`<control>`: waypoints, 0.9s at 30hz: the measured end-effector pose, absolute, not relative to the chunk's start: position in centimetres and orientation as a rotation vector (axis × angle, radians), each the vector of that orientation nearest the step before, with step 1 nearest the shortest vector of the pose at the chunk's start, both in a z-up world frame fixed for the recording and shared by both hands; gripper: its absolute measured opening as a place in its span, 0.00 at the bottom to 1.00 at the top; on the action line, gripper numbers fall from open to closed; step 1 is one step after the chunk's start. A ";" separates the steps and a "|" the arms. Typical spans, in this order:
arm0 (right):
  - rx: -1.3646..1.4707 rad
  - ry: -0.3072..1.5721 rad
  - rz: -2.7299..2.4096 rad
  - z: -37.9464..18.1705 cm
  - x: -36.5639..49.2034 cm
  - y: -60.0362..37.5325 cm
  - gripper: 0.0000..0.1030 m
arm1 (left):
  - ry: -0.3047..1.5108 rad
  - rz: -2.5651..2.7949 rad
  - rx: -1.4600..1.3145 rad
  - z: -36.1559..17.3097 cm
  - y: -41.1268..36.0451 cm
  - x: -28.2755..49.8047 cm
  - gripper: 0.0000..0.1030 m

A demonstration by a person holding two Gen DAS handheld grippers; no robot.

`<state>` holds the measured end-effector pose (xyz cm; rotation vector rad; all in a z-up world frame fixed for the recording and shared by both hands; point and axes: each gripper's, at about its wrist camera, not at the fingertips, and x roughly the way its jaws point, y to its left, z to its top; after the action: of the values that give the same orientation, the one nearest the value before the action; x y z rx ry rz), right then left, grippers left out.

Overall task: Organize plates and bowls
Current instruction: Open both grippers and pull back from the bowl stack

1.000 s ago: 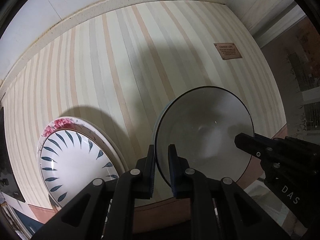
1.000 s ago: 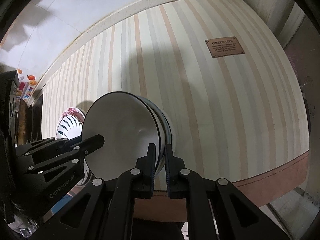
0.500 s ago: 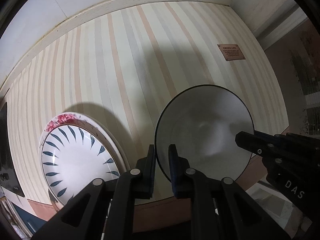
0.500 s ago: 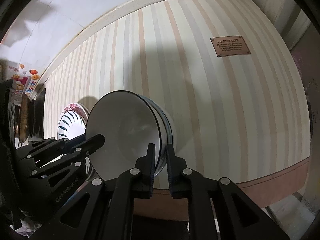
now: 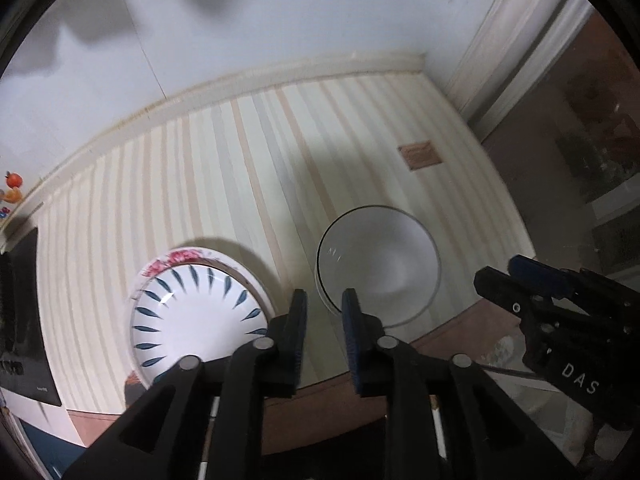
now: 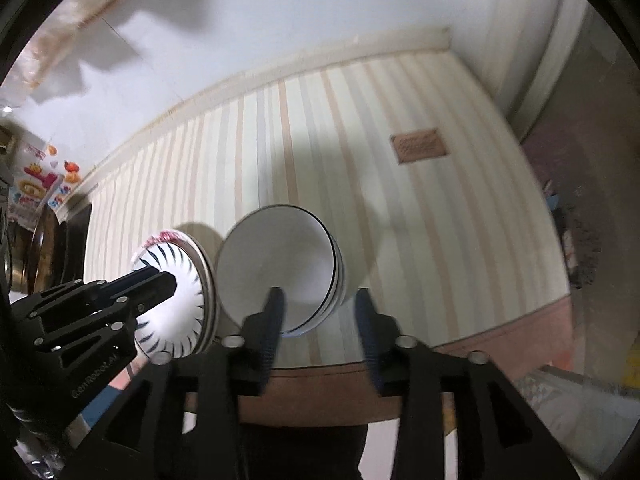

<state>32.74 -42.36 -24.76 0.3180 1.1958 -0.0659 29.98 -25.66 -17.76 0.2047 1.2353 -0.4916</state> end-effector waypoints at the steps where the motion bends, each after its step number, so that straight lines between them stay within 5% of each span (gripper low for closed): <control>1: 0.314 1.182 -0.075 -24.1 32.3 -42.3 0.47 | 1.221 -0.499 0.202 -17.1 -25.4 29.5 0.21; 6: 0.302 1.089 -0.121 -20.2 28.3 -40.5 0.65 | 1.158 -0.538 0.176 -14.3 -23.4 27.3 0.32; 11: 0.285 1.040 -0.152 -17.9 25.1 -38.7 0.77 | 1.106 -0.572 0.175 -12.5 -22.1 25.4 0.73; 20: 0.254 0.997 -0.225 -15.8 21.2 -37.2 0.85 | 1.085 -0.596 0.145 -11.1 -20.5 24.0 0.88; 27: 0.279 0.979 -0.227 -15.1 20.6 -37.6 0.87 | 1.080 -0.592 0.132 -10.9 -20.7 24.2 0.90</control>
<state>20.61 -37.57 -15.13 0.2786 0.9790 -0.2275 24.21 -20.67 -10.94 0.1319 1.0795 -0.5921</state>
